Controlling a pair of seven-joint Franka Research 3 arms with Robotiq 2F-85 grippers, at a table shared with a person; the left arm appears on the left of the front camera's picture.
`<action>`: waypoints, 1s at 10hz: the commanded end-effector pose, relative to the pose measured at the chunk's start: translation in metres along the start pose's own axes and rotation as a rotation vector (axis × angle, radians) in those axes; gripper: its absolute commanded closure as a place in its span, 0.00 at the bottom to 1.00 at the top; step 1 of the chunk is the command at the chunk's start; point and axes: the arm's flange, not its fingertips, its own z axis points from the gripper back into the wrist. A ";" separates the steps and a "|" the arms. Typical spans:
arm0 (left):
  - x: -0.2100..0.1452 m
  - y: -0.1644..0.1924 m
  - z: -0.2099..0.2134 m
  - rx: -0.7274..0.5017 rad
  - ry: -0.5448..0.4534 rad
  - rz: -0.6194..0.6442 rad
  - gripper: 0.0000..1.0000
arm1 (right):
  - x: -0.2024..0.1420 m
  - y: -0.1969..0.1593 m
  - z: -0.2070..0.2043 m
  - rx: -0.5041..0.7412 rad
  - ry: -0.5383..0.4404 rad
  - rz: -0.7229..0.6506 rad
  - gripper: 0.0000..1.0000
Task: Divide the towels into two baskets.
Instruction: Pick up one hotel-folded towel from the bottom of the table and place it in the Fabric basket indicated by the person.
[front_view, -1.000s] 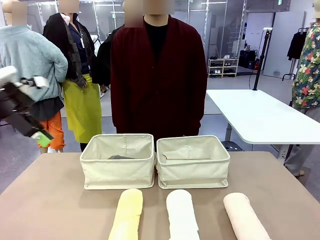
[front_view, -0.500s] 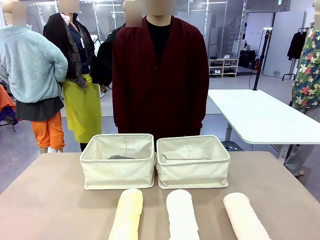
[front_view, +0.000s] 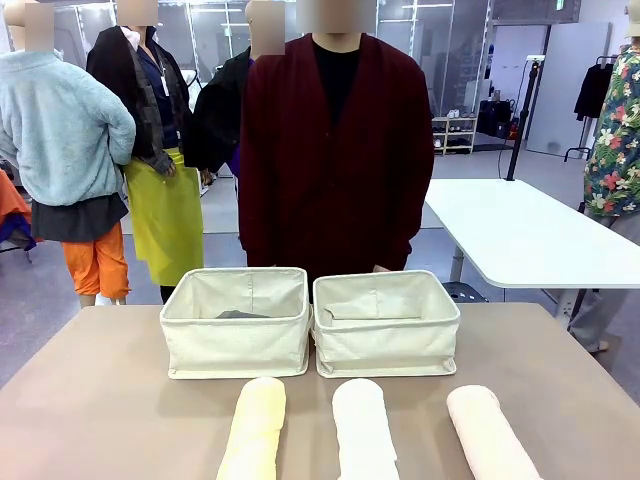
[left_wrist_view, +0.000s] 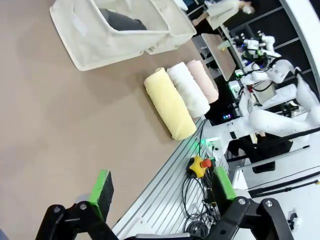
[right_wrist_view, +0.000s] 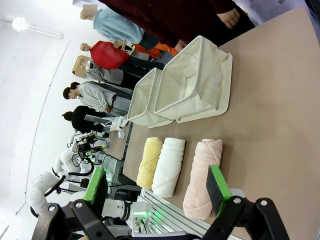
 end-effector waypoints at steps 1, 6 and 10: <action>-0.006 0.001 0.006 -0.004 -0.027 -0.008 0.00 | -0.001 0.002 0.002 0.013 -0.006 0.010 0.00; -0.006 0.001 0.006 -0.004 -0.027 -0.008 0.00 | -0.001 0.002 0.002 0.013 -0.006 0.010 0.00; -0.006 0.001 0.006 -0.004 -0.027 -0.008 0.00 | -0.001 0.002 0.002 0.013 -0.006 0.010 0.00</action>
